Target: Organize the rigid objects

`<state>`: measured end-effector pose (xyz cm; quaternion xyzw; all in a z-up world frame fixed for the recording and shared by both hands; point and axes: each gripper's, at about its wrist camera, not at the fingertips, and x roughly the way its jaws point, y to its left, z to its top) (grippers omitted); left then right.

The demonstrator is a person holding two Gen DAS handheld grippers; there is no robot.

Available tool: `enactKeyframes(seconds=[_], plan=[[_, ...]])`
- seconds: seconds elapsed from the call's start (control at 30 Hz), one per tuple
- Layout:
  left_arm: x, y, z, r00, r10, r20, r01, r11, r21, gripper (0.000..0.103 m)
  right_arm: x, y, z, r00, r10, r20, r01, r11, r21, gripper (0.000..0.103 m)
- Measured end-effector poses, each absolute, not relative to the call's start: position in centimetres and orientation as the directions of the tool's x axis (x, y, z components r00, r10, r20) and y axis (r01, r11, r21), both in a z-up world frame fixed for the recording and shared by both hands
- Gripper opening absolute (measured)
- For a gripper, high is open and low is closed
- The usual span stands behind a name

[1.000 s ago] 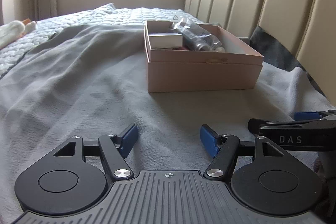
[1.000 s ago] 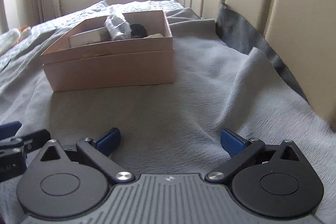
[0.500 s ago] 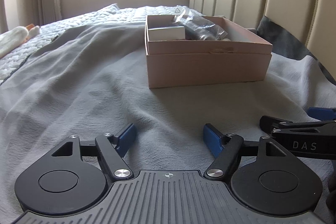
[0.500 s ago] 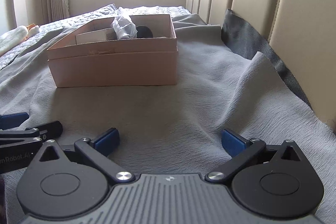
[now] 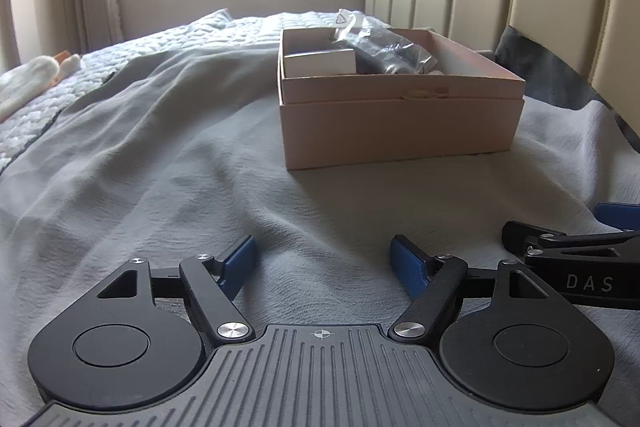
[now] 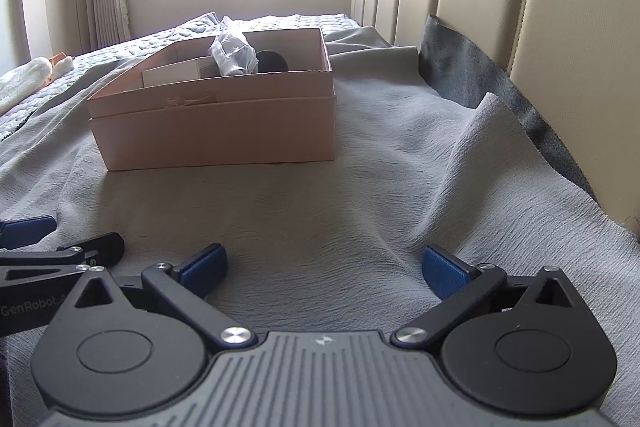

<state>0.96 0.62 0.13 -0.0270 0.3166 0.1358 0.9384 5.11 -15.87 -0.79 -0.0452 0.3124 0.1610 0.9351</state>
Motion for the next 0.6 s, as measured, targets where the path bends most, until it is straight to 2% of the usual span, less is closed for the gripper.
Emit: enactKeyframes(seconds=[0.6], plan=[[0.86, 0.66, 0.14, 0.764, 0.239, -0.599, -0.274, 0.961, 0.034, 0.080, 5.09, -15.87, -0.78, 0.753, 0.273, -0.599, -0.329, 0.944, 0.016, 0.103]])
